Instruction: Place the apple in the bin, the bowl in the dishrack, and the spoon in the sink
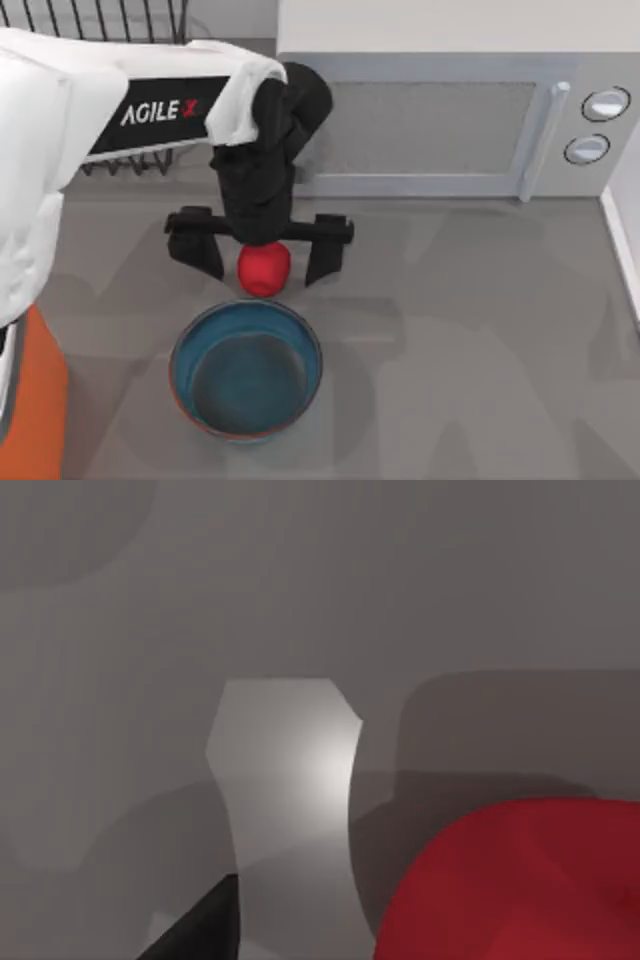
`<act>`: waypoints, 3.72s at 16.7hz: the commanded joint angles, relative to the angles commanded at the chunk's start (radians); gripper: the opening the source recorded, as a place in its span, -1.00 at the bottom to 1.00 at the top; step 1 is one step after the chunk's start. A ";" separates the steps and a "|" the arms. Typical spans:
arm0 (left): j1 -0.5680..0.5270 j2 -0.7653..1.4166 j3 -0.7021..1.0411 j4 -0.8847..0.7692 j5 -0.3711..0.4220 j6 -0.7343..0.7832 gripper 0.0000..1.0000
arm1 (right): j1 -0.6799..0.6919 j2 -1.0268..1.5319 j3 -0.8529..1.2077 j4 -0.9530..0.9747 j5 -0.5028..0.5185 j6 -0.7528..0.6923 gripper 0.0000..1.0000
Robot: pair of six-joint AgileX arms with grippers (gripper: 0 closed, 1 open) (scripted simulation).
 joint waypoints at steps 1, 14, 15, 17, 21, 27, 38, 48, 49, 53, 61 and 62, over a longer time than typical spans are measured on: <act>0.000 0.000 0.000 0.000 0.000 0.000 0.40 | 0.000 0.000 0.000 0.000 0.000 0.000 1.00; 0.000 0.000 0.000 0.000 0.000 0.000 -1.00 | 0.000 0.000 0.000 0.000 0.000 0.000 1.00; 0.000 0.000 0.000 0.000 0.000 0.000 -1.00 | 0.000 0.000 0.000 0.000 0.000 0.000 1.00; 0.000 0.000 0.000 0.000 0.000 0.000 -1.00 | 0.000 0.000 0.000 0.000 0.000 0.000 1.00; 0.003 -0.020 0.018 -0.026 -0.015 0.009 -1.00 | 0.000 0.000 0.000 0.000 0.000 0.000 1.00; 0.002 -0.073 0.202 -0.283 -0.015 0.005 -1.00 | 0.000 0.000 0.000 0.000 0.000 0.000 1.00; 0.043 -0.166 0.201 -0.362 -0.035 0.039 -1.00 | 0.000 0.000 0.000 0.000 0.000 0.000 1.00; 0.363 -0.834 -0.387 -0.418 -0.198 0.297 -1.00 | 0.000 0.000 0.000 0.000 0.000 0.000 1.00; 0.392 -0.890 -0.439 -0.423 -0.213 0.321 -1.00 | 0.000 0.000 0.000 0.000 0.000 0.000 1.00; 0.463 -1.007 -0.551 -0.431 -0.247 0.378 -1.00 | 0.000 0.000 0.000 0.000 0.000 0.000 1.00; 0.481 -1.003 -0.618 -0.354 -0.244 0.399 -1.00 | 0.000 0.000 0.000 0.000 0.000 0.000 1.00; 0.493 -1.001 -0.653 -0.310 -0.244 0.409 -1.00 | 0.000 0.000 0.000 0.000 0.000 0.000 1.00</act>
